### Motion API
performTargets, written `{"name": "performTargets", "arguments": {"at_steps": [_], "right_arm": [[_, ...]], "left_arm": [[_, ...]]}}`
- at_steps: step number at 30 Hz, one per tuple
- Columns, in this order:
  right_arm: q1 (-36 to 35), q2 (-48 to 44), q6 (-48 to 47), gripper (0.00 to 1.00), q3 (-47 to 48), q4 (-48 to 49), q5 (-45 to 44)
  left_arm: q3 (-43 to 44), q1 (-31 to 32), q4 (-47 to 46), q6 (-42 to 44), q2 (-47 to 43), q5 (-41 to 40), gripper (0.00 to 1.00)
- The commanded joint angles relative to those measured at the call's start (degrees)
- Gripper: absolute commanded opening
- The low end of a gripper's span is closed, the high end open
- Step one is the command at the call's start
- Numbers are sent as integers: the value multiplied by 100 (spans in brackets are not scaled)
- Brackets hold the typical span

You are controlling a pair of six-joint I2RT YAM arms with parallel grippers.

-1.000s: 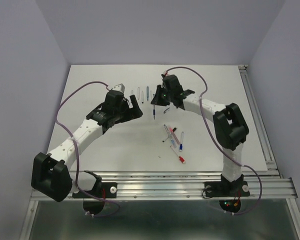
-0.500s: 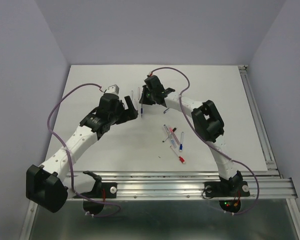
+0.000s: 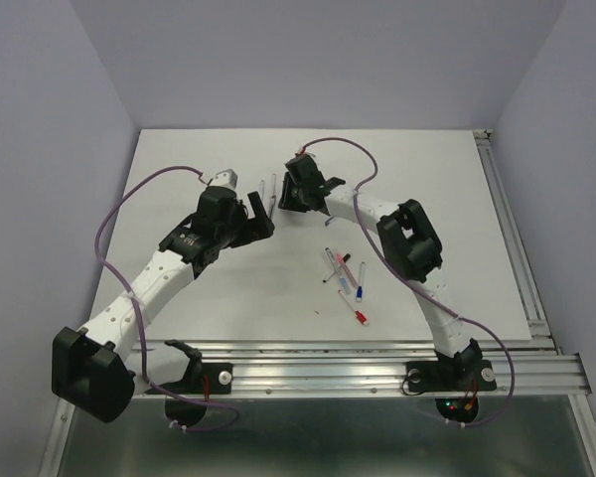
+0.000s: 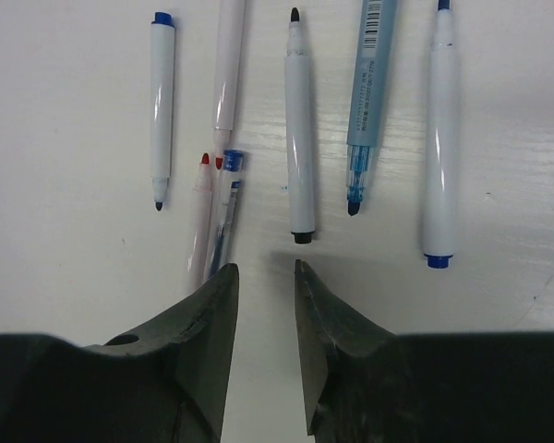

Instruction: Open the pen caps

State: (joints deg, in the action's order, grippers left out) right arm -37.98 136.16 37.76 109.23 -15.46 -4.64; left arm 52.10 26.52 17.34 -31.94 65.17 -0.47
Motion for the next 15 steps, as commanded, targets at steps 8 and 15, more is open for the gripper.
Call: {"name": "performTargets", "arguments": {"at_steps": [8,15], "right_arm": [[-43,-1828,-321,54,-1347,693,-370],[-43,-3858,-1094,100,-3737,1476,-537]], "left_arm": [[-42,-24,-302,153,-127,284,99],[-86,-24,-574,188,101,784,99]]}}
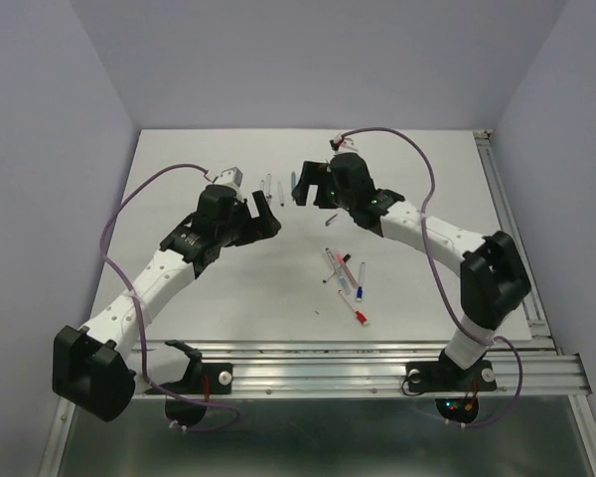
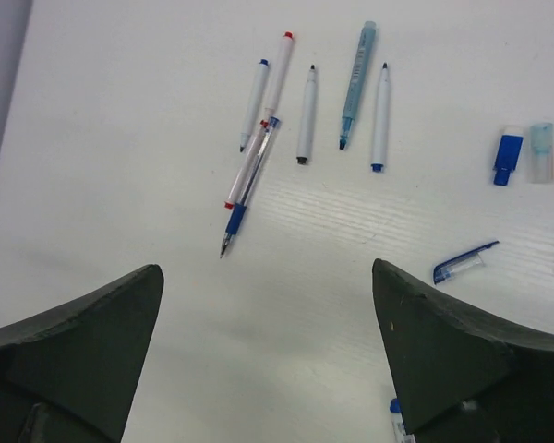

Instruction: Open the pen caps

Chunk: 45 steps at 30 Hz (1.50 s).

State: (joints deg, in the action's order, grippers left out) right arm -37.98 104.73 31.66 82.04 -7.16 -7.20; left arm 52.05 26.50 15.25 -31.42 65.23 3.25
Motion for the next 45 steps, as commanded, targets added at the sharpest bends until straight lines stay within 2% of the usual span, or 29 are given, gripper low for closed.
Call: {"name": "performTargets", "arguments": {"at_steps": [1,5,11,14,17,25,32,40,45], "right_arm": [[-43,-934,-581,100,-1215,628,-256],[-43,-1971,-880,100,-2042,243,-116],[-43,-2694,-1188,100,-2666,-1005,578],[-61,-2747,-1154,100,-2772,-1629,1079],[-175,-2721,-1101,100,-2904,-1938,1203],[-728,-2405,-715,100,-3185,-2263,940],[-1264,-2053,-407,100,-3361,-2150,247],[-1502,-1728,-301,84,-3414,-1965,-97],[-1607,-1552,-274,70,-3405,-1956,-360]], "left_arm": [[-81,-22,-408,127,147,492,99],[-90,-22,-583,66,384,773,99],[-108,-22,-734,-22,587,888,99],[-99,-13,-742,-40,640,853,99],[-116,-13,-734,-40,675,827,99],[-186,-13,-742,-57,649,853,99],[-310,-5,-725,-75,429,844,99],[-433,-5,-716,-136,341,827,99],[-433,-5,-716,-154,359,818,99]]}}
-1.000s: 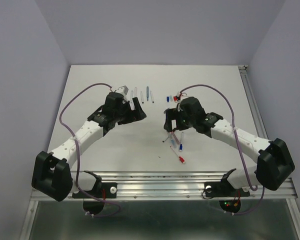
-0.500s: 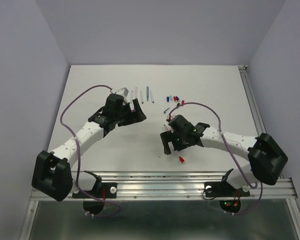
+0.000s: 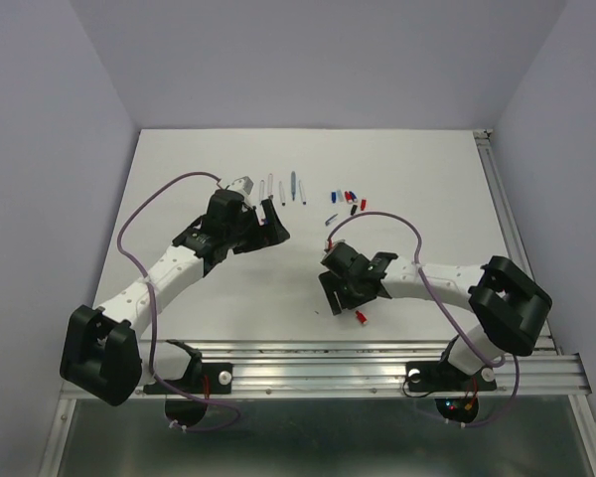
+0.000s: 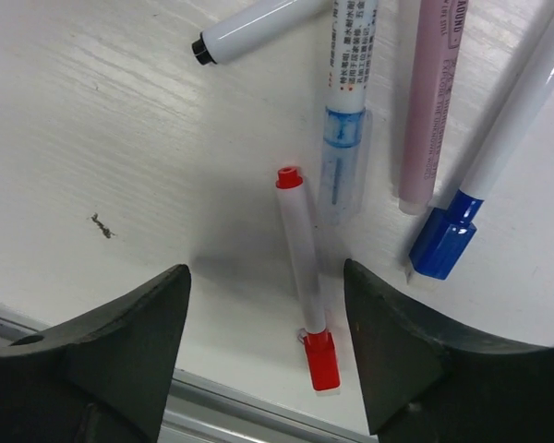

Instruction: Open the pen caps

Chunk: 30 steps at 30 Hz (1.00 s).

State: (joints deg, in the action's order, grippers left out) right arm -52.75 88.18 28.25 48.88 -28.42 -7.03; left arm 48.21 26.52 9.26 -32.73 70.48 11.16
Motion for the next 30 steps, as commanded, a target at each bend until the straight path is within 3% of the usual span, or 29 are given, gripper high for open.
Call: {"name": "performTargets", "arguments": {"at_steps": [1,5,9,15,21,27,30], "right_arm": [[-130,138,75,68,-89,171,-404],[-165,270,137,55,-63,74,-545],[-227,252,260,32,-89,-40,-625],[-236,-37,313,13,-186,-49,-300],[-236,-565,322,2,-20,-84,-229],[-227,-811,505,1,262,521,-228],[140,-750,909,1,534,969,-378]], "left_arm": [[-48,-7,-117,-23,-149,18,99],[-4,-16,-99,-5,-122,9,99],[31,-7,-56,12,-104,-35,99],[84,-7,-3,74,-96,9,99],[110,-7,-20,118,-139,105,99],[-39,2,-458,144,-253,789,99],[-170,63,-853,135,-359,1246,99]]}}
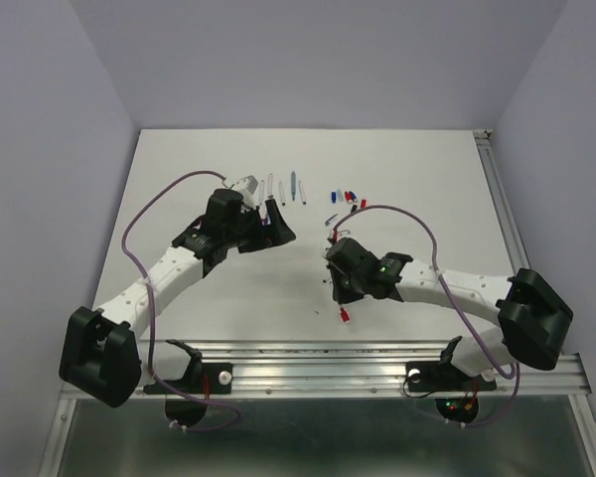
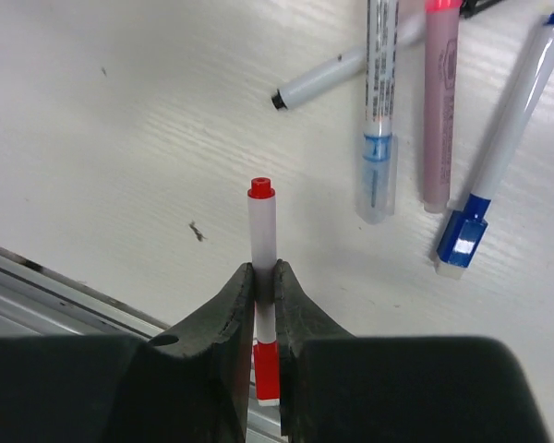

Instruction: Open the pen caps

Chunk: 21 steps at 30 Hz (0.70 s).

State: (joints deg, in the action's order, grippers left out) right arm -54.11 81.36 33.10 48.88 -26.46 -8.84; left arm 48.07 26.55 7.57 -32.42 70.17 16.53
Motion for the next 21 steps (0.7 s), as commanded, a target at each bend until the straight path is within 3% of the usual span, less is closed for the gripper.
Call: {"name": "performTargets", "arguments": {"at_steps": [1,8,16,21], "right_arm": [[400,-68,625,1,630,1078,-214],[955,-446,1813,2,649,2574,-900],[955,-595,2437,2,684,2758,-988],[955,-753,2438,2,728,2672,-1032]], "left_arm": [[-202,174,-731,148,-363,815,99],[-395,886,-1652,202,-575,1142,99],[-35,1274,-1865,210,198,729,99],[237,1300,-1865,298,611,922,93]]}}
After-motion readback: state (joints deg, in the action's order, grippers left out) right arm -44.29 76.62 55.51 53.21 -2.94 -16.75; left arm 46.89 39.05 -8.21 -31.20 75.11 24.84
